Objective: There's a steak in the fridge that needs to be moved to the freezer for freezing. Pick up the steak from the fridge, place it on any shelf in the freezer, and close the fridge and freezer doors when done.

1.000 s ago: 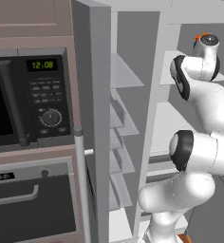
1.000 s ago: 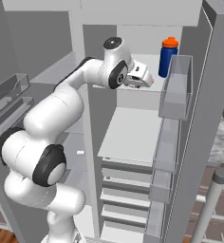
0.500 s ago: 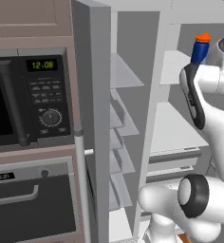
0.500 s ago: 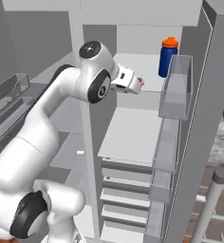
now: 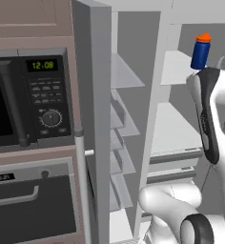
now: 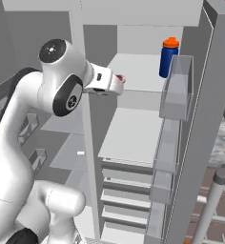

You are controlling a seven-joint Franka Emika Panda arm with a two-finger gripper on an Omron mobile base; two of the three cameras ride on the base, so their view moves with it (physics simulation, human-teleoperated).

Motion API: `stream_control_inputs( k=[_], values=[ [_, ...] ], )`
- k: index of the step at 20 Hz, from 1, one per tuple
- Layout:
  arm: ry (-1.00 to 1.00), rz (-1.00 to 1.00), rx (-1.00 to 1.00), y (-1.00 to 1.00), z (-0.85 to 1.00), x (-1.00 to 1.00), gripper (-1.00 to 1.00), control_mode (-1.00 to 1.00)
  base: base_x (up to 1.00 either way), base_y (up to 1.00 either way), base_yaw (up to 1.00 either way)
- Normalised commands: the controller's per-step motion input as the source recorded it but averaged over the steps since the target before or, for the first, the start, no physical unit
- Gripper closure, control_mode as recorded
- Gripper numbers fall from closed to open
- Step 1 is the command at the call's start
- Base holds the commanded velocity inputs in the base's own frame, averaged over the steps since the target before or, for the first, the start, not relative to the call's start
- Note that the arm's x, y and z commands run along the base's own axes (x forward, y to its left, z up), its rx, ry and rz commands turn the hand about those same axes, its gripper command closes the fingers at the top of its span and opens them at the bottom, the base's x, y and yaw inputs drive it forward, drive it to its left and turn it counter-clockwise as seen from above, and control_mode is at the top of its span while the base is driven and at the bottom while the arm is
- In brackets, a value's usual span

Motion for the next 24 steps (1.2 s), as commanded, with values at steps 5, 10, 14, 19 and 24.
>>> stream_control_inputs(
  k=[5,10,14,19,24],
  values=[
    [0.04,0.17,0.00,0.81,0.20,-1.00,1.00,-1.00,0.00,0.00,0.00],
    [-0.04,0.16,-0.01,0.91,0.13,-0.86,1.00,-1.00,0.00,0.00,0.00],
    [-0.02,0.14,0.00,0.57,0.08,-0.08,1.00,-1.00,0.00,0.00,0.00],
    [0.00,0.10,0.00,0.55,0.03,0.22,1.00,-1.00,0.00,0.00,0.00],
    [0.00,0.04,0.00,0.65,0.00,0.29,1.00,-1.00,0.00,0.00,0.00]
  ],
)
